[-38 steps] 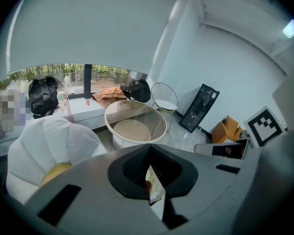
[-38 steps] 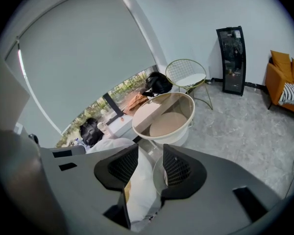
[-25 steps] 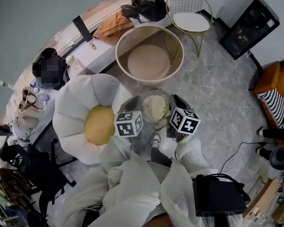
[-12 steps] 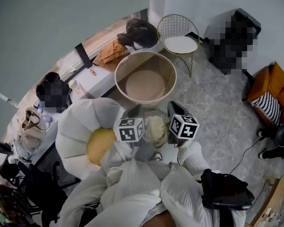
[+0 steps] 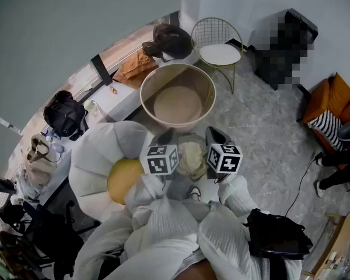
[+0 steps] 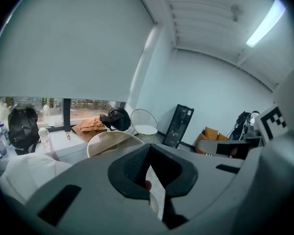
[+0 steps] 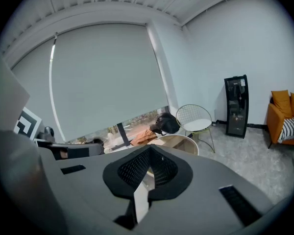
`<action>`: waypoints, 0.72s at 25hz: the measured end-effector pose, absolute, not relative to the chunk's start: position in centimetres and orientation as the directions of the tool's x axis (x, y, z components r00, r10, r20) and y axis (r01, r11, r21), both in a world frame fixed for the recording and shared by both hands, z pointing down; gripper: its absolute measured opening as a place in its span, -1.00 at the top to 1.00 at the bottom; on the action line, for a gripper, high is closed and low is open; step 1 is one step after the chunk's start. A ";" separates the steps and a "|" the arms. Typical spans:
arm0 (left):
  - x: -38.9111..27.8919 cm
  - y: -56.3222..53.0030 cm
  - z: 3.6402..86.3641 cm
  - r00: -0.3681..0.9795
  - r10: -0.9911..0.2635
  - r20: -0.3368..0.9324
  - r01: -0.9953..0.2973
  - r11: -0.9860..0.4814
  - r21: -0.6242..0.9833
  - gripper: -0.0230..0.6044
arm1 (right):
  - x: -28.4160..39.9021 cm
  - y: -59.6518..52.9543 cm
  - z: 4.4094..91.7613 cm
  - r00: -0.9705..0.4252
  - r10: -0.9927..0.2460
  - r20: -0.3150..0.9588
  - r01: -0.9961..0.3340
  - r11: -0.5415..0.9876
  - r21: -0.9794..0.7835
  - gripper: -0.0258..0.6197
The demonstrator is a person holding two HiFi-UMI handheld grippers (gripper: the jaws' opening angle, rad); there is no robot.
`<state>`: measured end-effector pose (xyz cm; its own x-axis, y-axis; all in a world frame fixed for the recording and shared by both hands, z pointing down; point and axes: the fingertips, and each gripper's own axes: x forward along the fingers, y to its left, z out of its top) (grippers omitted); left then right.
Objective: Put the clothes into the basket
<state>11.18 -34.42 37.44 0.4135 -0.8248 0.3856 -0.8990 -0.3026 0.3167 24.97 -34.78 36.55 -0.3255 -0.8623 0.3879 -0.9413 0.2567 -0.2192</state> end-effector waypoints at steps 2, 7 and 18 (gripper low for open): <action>10.9 -34.2 37.5 0.411 -0.825 0.388 -0.899 -0.296 0.321 0.91 | 24.9 -34.5 36.6 -0.326 -0.861 0.391 -0.940 0.250 -0.232 0.85; 10.5 -33.9 37.9 0.404 -0.826 0.393 -0.901 -0.284 0.329 0.91 | 24.8 -33.9 37.0 -0.322 -0.859 0.398 -0.942 0.248 -0.226 0.85; 10.6 -33.1 37.7 0.410 -0.824 0.390 -0.900 -0.294 0.323 0.91 | 25.6 -33.5 36.4 -0.292 -0.870 0.397 -0.954 0.233 -0.191 0.85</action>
<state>10.63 -33.07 37.71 0.4099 -0.8245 0.3902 -0.8995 -0.2944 0.3228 25.57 -33.54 36.39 -0.2920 -0.8701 0.3971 -0.9536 0.2328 -0.1910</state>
